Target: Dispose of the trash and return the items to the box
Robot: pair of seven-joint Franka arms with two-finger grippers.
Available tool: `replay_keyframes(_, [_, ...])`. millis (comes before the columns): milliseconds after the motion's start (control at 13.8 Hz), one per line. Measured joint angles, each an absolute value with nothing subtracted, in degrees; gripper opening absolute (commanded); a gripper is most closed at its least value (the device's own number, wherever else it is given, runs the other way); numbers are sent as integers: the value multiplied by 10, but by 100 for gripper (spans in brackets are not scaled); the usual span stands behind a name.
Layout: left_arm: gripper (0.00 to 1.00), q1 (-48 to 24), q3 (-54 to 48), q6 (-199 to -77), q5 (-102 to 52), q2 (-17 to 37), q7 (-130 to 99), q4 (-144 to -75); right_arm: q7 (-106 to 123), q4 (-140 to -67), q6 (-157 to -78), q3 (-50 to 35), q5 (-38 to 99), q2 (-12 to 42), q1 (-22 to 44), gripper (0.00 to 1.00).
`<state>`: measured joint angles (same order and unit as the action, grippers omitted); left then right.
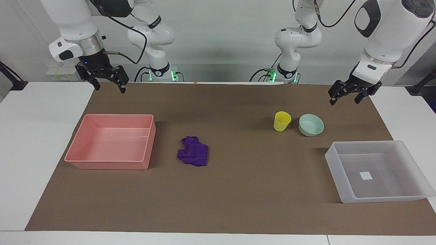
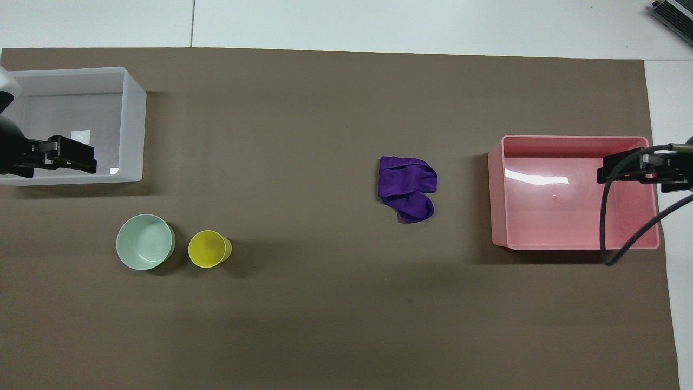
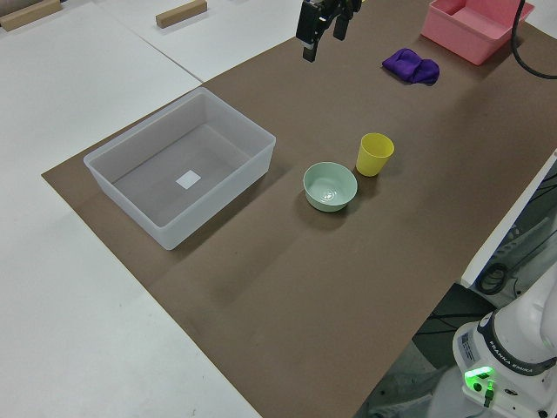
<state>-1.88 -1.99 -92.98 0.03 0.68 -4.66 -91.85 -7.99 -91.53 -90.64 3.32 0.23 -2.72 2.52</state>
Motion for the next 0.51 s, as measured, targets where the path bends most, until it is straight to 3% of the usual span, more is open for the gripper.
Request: replay_keyframes(506, [100, -12, -18, -935, 0, 7, -46, -918, -80, -915, -906, 32, 3, -27, 26, 100])
